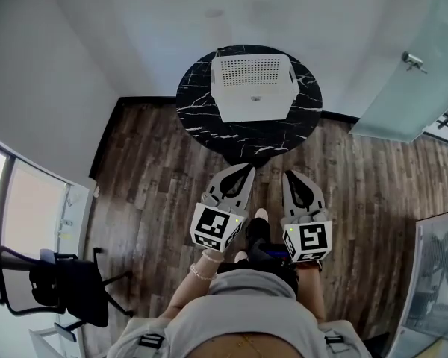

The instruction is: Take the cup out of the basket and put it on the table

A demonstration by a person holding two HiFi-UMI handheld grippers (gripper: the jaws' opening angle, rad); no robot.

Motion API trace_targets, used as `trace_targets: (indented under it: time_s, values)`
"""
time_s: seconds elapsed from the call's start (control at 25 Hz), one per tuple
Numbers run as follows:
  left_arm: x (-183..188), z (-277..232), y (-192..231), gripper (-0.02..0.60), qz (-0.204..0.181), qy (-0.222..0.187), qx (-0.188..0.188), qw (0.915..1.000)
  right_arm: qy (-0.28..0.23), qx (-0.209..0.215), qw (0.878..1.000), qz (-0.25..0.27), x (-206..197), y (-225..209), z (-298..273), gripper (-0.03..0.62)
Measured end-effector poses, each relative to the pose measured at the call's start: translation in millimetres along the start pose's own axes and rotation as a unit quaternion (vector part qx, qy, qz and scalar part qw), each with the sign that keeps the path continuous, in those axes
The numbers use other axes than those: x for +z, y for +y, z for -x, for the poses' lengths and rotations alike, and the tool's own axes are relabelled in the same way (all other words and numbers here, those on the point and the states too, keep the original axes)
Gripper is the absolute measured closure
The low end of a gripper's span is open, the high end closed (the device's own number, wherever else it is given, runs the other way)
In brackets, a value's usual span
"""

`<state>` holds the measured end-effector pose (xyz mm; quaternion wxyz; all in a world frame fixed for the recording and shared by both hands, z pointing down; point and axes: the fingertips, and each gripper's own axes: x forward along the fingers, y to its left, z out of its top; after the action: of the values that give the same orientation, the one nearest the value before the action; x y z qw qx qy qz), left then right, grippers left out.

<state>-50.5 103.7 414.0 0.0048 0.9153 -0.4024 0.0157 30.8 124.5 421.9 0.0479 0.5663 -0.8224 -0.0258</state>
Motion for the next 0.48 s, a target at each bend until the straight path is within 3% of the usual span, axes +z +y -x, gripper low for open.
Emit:
trace_targets:
  time_s: [0.48]
  values:
    - [10.1, -140.6, 75.2, 0.577, -0.012, 0.015, 0.033, 0.9993, 0.011, 0.049, 0.999, -0.010, 6.1, -88.9, -138.5, 0.581]
